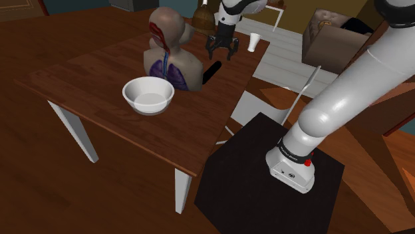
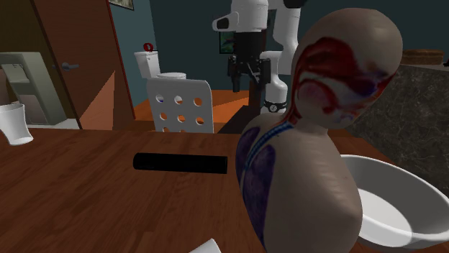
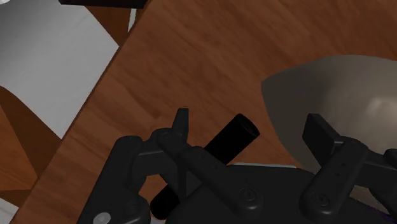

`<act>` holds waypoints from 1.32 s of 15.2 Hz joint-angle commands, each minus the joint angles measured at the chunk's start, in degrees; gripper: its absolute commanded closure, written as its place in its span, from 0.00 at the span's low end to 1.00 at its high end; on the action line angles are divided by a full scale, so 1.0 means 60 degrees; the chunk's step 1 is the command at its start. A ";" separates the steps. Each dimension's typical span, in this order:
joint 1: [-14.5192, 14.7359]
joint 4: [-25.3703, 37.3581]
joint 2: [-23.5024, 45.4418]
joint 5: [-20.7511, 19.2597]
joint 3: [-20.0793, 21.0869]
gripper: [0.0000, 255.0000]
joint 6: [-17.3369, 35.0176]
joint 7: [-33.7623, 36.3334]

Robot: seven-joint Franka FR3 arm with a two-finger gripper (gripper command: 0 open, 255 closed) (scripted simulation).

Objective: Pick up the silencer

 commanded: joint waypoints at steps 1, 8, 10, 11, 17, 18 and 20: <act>-0.0128 0.0540 0.0791 -0.0133 -0.0051 0.00 0.0228 0.0421; -0.0388 0.2138 0.3138 -0.0491 -0.0358 0.00 0.0865 0.1849; -0.0449 0.2661 0.3794 -0.0551 -0.0488 0.00 0.0962 0.2214; -0.0480 0.2934 0.4121 -0.0572 -0.0558 0.00 0.0997 0.2389; -0.0710 0.4721 0.6064 -0.0575 -0.0994 0.00 0.1036 0.3341; -0.0758 0.5045 0.6387 -0.0556 -0.1067 0.00 0.1014 0.3486; -0.0791 0.5218 0.6653 -0.0538 -0.1112 0.00 0.1093 0.3577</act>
